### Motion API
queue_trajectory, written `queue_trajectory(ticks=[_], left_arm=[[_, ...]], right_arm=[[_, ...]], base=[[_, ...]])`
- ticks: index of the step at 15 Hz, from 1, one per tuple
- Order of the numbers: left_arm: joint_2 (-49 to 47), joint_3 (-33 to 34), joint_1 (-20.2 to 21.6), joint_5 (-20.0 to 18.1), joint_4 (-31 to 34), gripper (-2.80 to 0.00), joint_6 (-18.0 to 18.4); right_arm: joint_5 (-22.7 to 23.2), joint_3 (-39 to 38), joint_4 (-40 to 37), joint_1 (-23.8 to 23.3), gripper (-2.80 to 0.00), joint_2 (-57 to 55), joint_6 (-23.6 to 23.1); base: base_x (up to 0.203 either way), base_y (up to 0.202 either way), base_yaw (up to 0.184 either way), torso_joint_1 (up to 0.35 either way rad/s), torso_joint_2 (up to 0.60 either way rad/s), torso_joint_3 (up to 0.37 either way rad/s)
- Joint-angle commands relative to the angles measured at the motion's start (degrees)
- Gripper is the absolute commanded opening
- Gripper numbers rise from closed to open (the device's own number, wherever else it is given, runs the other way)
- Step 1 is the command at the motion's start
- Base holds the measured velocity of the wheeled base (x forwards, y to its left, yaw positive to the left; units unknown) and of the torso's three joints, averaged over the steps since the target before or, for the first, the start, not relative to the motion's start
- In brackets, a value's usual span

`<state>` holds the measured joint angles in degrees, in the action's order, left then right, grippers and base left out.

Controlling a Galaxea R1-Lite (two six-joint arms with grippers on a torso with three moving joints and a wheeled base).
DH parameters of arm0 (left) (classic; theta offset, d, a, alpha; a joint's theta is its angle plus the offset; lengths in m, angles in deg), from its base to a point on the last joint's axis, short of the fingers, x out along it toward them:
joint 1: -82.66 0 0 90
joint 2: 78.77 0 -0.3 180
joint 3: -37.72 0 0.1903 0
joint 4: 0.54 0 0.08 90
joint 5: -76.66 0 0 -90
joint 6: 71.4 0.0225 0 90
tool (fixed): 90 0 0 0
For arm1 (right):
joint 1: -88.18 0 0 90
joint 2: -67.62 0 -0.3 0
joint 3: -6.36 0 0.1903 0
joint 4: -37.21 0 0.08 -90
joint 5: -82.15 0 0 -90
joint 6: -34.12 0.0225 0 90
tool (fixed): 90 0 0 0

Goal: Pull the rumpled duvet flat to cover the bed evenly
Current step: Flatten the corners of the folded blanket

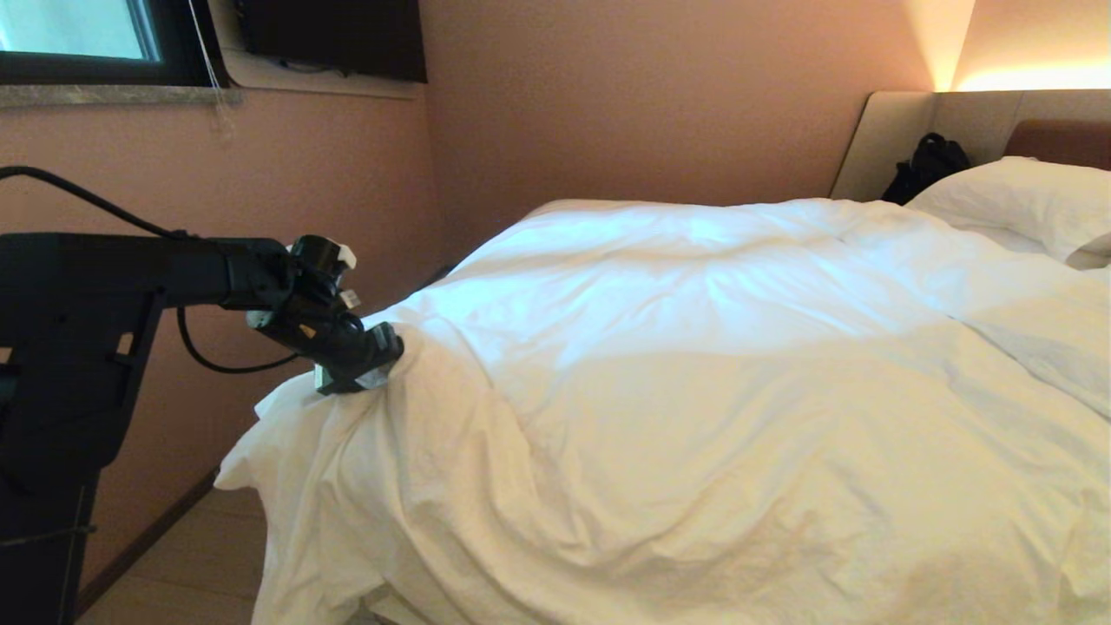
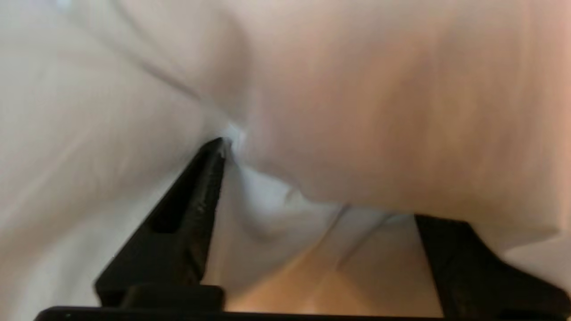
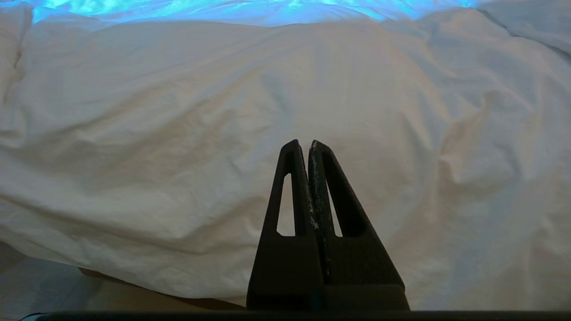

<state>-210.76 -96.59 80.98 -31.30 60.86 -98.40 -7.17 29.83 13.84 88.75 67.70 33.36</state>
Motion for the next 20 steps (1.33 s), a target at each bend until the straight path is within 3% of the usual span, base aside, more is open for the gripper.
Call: queue_trajectory(ticks=[1, 14, 17, 20], left_arm=[[2.04, -0.08, -0.27, -0.15, 2.62, 0.00, -0.10], [13.94, 3.63, -0.60, -0.15, 14.42, 0.00, -0.34], [17.88, 10.68, -0.17, 0.31, 13.86, 0.00, 1.13], [22.65, 20.47, 1.84, 0.88, 11.46, 0.00, 6.87]], right_arm=[[0.02, -0.01, 0.00, 0.04, -2.80, -0.07, -0.03], [0.02, -0.01, 0.00, 0.04, -2.80, -0.07, -0.03], [0.02, -0.01, 0.00, 0.04, -2.80, -0.07, -0.03], [0.02, -0.01, 0.00, 0.04, -2.80, -0.07, -0.03]], base=[[0.000, 0.000, 0.000, 0.000, 0.00, 0.000], [0.000, 0.000, 0.000, 0.000, 0.00, 0.000], [0.000, 0.000, 0.000, 0.000, 0.00, 0.000], [0.000, 0.000, 0.000, 0.000, 0.00, 0.000]])
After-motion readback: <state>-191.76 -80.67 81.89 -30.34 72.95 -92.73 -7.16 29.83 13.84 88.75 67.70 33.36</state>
